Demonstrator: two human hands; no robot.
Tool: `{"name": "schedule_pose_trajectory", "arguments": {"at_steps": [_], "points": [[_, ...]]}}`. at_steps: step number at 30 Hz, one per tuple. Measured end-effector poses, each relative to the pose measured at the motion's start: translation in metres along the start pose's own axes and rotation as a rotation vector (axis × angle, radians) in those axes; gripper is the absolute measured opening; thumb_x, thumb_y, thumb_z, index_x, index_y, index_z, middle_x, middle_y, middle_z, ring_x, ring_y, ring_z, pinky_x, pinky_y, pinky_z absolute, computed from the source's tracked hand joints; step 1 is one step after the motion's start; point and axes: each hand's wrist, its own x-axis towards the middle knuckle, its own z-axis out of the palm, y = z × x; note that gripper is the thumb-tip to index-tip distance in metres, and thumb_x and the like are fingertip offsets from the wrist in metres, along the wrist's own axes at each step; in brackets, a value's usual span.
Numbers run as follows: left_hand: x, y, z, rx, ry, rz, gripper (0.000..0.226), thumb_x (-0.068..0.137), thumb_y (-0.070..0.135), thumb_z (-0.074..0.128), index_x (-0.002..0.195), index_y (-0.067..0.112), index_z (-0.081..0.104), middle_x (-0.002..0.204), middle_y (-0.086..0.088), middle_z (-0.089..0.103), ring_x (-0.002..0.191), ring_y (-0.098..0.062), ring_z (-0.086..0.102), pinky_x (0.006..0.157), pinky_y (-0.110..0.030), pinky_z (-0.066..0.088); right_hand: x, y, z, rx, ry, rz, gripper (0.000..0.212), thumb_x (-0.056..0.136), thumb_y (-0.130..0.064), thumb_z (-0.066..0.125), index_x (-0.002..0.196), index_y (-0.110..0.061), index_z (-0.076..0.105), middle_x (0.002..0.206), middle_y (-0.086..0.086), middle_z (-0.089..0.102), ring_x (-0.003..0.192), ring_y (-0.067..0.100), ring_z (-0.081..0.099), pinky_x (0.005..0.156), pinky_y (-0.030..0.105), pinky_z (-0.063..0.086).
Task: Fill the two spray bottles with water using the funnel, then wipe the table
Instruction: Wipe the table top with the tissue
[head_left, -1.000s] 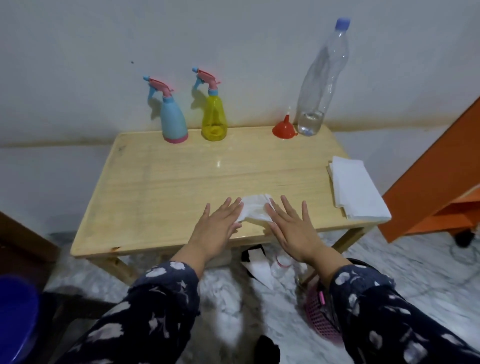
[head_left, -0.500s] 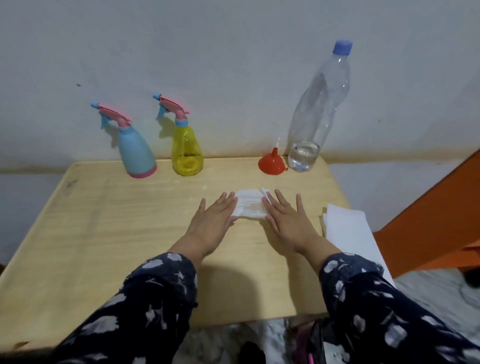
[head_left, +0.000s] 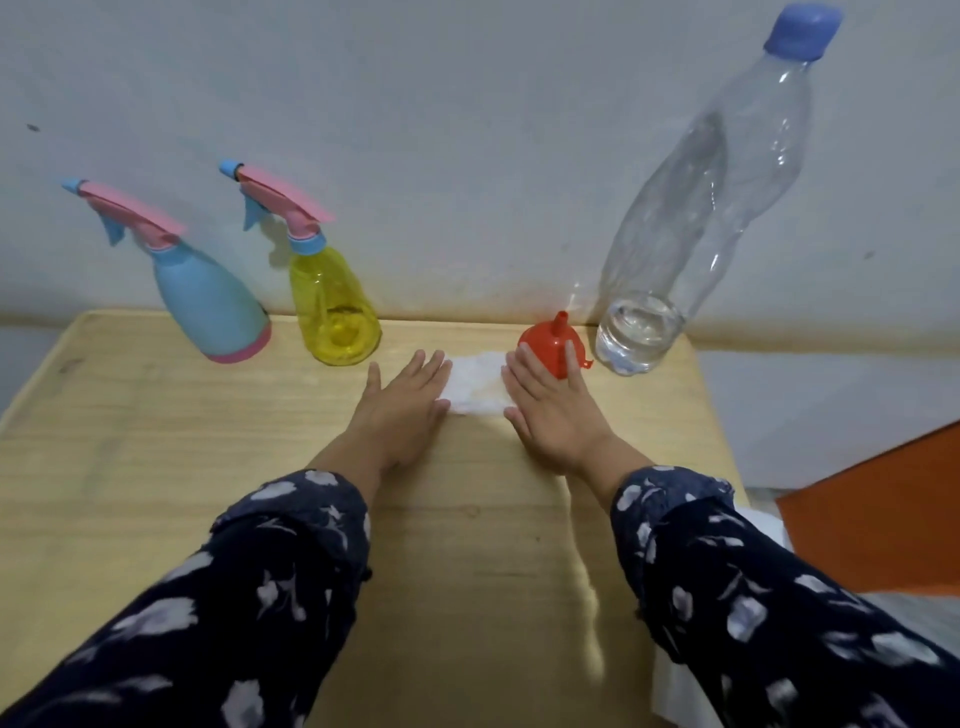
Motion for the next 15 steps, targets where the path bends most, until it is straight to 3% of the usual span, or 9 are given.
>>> {"name": "schedule_pose_trajectory", "arguments": {"at_steps": [4, 7, 12, 15], "points": [[0.006, 0.005, 0.002, -0.012, 0.05, 0.089, 0.057, 0.104, 0.039, 0.021, 0.155, 0.023, 0.004, 0.163, 0.007, -0.004, 0.15, -0.011, -0.004, 0.119, -0.053, 0.001, 0.005, 0.007, -0.002, 0.023, -0.038, -0.054, 0.058, 0.101, -0.041, 0.012, 0.152, -0.014, 0.008, 0.161, 0.003, 0.003, 0.149, 0.017, -0.003, 0.114, 0.05, -0.018], [0.008, 0.007, 0.006, -0.008, 0.038, 0.113, 0.059, 0.103, 0.044, 0.026, 0.155, 0.023, 0.009, 0.163, 0.006, 0.0, 0.15, -0.012, -0.001, 0.12, -0.05, 0.003, 0.005, 0.008, -0.001, 0.075, -0.017, -0.07, 0.054, 0.103, -0.035, 0.02, 0.152, -0.012, 0.013, 0.161, 0.004, 0.008, 0.149, 0.018, 0.006, 0.115, 0.049, -0.016], [0.004, 0.007, 0.01, -0.038, 0.058, 0.113, 0.052, 0.105, 0.033, 0.027, 0.154, 0.022, 0.017, 0.163, 0.008, 0.007, 0.15, -0.012, 0.004, 0.121, -0.042, 0.005, 0.002, 0.005, 0.001, 0.132, 0.042, -0.058, 0.048, 0.103, -0.028, 0.027, 0.149, -0.014, 0.027, 0.158, 0.001, 0.024, 0.145, 0.019, 0.024, 0.112, 0.053, -0.016], [-0.005, 0.011, 0.013, -0.077, 0.065, 0.11, 0.05, 0.105, 0.029, 0.026, 0.154, 0.024, 0.019, 0.162, 0.011, 0.009, 0.15, -0.011, 0.004, 0.121, -0.041, 0.005, -0.006, 0.002, 0.002, 0.172, -0.002, -0.05, 0.048, 0.104, -0.028, 0.024, 0.151, -0.018, 0.022, 0.159, -0.004, 0.016, 0.147, 0.016, 0.016, 0.116, 0.051, -0.01]]}}
